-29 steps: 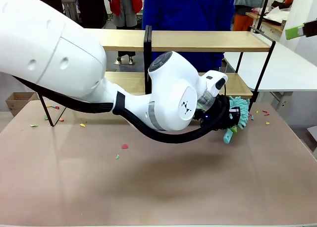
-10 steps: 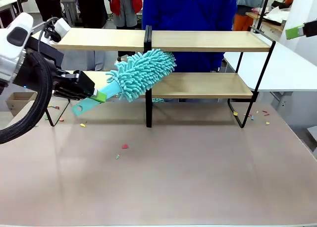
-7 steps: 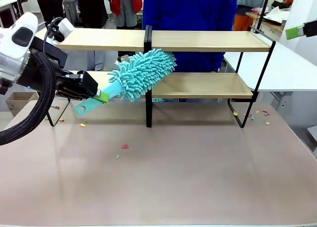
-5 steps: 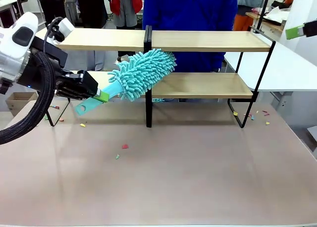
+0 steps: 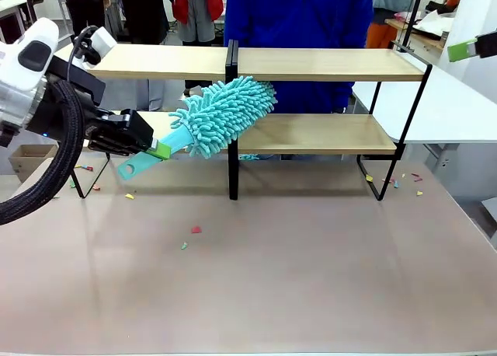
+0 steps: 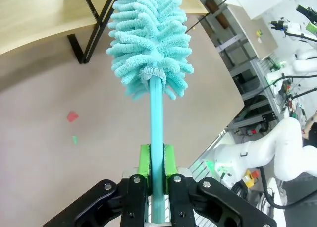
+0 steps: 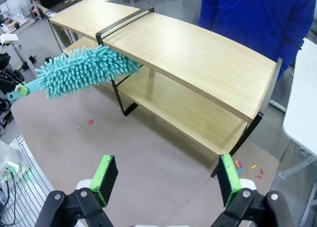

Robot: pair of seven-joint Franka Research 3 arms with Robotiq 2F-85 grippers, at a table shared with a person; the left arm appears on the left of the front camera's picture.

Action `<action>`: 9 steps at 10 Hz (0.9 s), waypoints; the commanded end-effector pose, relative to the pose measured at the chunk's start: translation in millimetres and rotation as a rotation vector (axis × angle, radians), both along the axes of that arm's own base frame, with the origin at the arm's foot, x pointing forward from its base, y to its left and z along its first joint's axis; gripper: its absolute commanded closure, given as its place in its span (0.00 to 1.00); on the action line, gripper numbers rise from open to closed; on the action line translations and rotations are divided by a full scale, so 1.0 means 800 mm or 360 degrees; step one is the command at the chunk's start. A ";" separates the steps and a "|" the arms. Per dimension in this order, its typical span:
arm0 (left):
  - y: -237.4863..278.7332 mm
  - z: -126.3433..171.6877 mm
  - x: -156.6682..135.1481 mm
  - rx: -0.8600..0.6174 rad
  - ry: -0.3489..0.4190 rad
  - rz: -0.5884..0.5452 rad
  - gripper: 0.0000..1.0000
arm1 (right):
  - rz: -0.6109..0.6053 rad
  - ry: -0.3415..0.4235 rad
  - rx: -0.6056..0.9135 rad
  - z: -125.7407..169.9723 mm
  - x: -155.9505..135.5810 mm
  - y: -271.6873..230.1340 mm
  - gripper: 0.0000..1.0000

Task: Clean the shelves.
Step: Clean another randomly selected level of the Shelf with the Duster.

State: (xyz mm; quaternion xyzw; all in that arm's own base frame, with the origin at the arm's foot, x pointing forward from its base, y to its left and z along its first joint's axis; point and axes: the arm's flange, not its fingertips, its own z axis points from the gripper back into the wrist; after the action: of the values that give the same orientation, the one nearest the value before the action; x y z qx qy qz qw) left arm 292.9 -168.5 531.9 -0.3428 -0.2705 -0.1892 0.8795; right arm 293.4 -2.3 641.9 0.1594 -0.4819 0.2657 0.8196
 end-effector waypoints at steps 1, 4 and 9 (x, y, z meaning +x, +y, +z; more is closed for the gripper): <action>0.004 -0.002 -0.001 0.0003 -0.0003 0.0024 0.87 | 0.0011 -0.0004 0.0000 -0.002 0.001 0.000 0.00; 0.015 0.018 -0.034 0.0152 0.0006 -0.0543 0.87 | 0.0011 -0.0004 0.0000 -0.002 0.001 0.000 0.00; 0.176 0.069 -0.104 0.0103 -0.0319 -0.0891 0.87 | 0.0011 -0.0004 0.0000 -0.002 0.001 0.000 0.00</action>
State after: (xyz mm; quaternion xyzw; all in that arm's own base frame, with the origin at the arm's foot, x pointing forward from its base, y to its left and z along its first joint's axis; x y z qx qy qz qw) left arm 207.1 -69.3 576.5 -0.3352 -0.1989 -0.4486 0.8042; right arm 293.4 -2.4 641.9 0.1595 -0.4819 0.2656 0.8196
